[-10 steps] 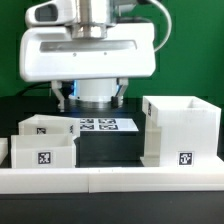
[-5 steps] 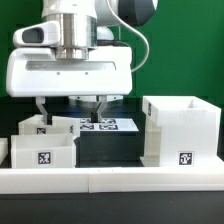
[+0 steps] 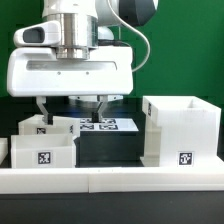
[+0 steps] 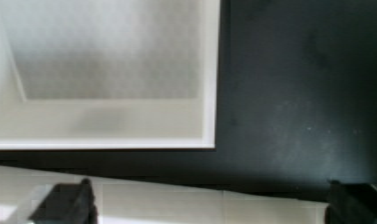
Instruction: Assemble drawer
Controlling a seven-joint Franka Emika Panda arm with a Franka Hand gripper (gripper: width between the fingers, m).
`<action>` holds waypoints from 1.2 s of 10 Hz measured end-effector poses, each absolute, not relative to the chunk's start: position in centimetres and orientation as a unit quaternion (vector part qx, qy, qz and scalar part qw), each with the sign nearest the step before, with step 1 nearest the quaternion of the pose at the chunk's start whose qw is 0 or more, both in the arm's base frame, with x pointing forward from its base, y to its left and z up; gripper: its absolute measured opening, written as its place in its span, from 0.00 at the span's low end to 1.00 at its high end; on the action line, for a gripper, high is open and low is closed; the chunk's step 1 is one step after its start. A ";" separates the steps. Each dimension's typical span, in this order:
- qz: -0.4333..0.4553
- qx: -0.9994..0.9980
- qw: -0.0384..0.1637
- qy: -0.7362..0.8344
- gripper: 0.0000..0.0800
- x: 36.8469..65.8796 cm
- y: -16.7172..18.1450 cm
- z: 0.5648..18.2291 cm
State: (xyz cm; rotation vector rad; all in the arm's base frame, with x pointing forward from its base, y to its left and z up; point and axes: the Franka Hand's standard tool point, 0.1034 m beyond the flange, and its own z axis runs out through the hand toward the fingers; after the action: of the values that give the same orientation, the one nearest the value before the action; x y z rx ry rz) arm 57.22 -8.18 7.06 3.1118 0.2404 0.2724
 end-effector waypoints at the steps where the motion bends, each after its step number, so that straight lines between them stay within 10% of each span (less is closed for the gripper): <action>1: 0.075 0.994 0.003 0.076 0.81 55.9 -7.9 5.9; 12: 0.059 0.995 0.021 0.076 0.81 53.4 -8.9 0.6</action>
Offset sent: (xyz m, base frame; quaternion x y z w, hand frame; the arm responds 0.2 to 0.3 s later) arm -0.0170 -0.0017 -0.0227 0.0076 0.0041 -0.0139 0.9999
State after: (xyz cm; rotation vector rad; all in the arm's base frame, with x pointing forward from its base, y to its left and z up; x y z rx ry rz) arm 53.42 -8.92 0.60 3.0854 0.2346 0.1816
